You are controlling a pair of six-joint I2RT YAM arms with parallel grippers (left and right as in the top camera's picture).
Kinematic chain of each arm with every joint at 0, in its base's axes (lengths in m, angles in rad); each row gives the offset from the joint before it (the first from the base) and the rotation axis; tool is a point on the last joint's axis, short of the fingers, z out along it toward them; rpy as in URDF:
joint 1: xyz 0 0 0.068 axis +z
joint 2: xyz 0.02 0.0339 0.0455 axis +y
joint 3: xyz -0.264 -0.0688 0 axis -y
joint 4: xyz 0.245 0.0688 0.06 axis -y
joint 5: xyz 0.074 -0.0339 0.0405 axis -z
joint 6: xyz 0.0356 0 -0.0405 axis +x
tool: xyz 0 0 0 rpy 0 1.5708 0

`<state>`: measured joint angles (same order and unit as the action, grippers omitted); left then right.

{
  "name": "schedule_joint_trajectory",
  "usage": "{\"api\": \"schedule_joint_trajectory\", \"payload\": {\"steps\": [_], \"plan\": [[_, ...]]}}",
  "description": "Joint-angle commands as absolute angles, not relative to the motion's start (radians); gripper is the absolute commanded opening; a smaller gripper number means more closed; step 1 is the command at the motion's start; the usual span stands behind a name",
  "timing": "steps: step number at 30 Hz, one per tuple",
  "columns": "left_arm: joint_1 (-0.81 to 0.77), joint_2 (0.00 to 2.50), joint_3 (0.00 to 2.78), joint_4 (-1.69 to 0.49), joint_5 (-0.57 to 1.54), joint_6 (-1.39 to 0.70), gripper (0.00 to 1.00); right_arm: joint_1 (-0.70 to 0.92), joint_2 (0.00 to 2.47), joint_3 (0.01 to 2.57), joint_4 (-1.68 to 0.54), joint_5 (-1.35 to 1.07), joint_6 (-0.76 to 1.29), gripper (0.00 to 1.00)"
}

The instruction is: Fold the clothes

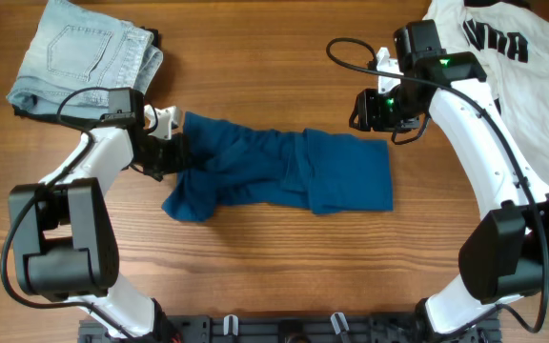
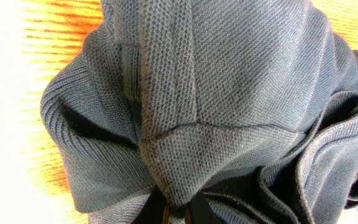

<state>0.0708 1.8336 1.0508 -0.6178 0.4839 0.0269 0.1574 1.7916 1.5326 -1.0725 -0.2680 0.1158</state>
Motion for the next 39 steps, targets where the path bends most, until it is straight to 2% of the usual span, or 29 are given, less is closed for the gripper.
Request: {"api": "schedule_joint_trajectory", "payload": {"steps": [1, 3, 4, 5, 13, 23, 39], "plan": [[0.067, 1.832, 1.078, -0.659, 0.47, -0.012, 0.04, 0.163, 1.776, 1.534, -1.07, -0.269, 0.151, 0.4], [0.086, 1.802, 1.148, -0.734, 0.47, -0.035, 0.04, 0.163, 1.776, 1.495, -1.056, -0.325, 0.159, 0.21], [0.091, 1.785, 1.182, -0.769, 0.469, -0.035, 0.04, 0.164, 1.776, 1.458, -1.034, -0.365, 0.158, 0.09], [0.098, 1.754, 1.233, -0.817, 0.467, -0.035, 0.04, 0.164, 1.776, 1.41, -1.002, -0.406, 0.158, 0.04], [0.098, 1.626, 1.445, -1.01, 0.331, -0.035, 0.04, 0.166, 1.776, 1.203, -0.86, -0.562, 0.157, 0.04], [-0.006, 1.625, 1.474, -1.015, 0.332, -0.036, 0.04, 0.166, 1.777, 1.022, -0.605, -0.656, 0.244, 0.04], [-0.45, 1.668, 1.474, -0.789, 0.384, -0.274, 0.04, 0.16, 1.839, 0.992, -0.506, -0.677, 0.318, 0.04]]}}
